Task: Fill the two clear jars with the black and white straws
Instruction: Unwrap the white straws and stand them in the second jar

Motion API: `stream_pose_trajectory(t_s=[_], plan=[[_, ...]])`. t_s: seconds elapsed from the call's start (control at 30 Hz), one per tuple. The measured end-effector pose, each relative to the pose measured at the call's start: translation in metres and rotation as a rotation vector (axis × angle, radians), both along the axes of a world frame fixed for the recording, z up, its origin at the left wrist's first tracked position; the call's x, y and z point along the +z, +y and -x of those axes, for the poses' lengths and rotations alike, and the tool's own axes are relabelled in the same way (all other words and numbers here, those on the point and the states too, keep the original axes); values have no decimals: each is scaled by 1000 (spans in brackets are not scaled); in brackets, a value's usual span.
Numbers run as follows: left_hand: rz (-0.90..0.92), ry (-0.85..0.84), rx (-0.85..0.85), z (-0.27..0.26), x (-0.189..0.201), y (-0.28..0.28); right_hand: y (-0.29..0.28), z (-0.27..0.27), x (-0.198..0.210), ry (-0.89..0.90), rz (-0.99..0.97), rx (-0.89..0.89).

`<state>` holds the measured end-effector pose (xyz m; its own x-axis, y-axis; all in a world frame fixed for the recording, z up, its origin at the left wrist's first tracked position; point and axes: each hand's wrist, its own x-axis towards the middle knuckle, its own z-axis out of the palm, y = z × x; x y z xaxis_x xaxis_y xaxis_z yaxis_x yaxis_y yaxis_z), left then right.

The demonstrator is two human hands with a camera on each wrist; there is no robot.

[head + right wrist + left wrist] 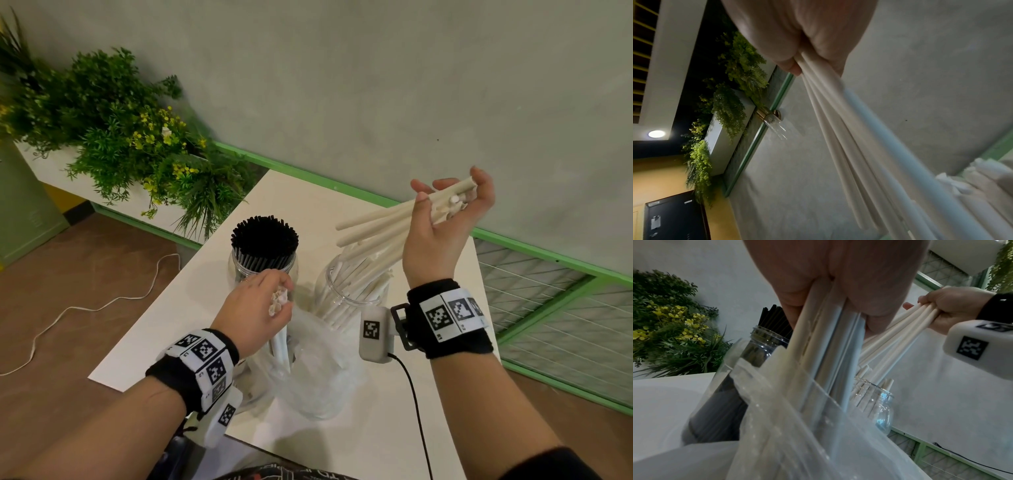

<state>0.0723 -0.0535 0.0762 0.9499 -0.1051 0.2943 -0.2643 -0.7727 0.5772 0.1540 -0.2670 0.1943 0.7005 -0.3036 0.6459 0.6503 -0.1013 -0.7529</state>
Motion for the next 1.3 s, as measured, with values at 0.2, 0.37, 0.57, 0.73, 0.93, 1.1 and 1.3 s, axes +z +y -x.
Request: stream_pose_trajectory(t_s=[0.2, 0.37, 0.57, 0.73, 0.93, 1.1, 1.3], plan=[[-9, -2, 0, 0, 2, -2, 0, -2, -12, 20, 50, 11], [-12, 4, -1, 1, 2, -2, -2, -5, -36, 98, 64, 6], [-13, 3, -2, 2, 2, -4, -4, -3, -56, 176, 28, -17], [-12, -2, -8, 2, 1, -4, -6, -2, -54, 156, -4, -29], [-30, -1, -9, 2, 3, -8, 0, -7, -68, 230, 11, 20], [-39, 10, -18, 1, 2, -10, 9, -12, -92, 286, 136, 68], [-37, 7, -18, 2, 3, -9, 4, -21, -128, 352, 610, 23]])
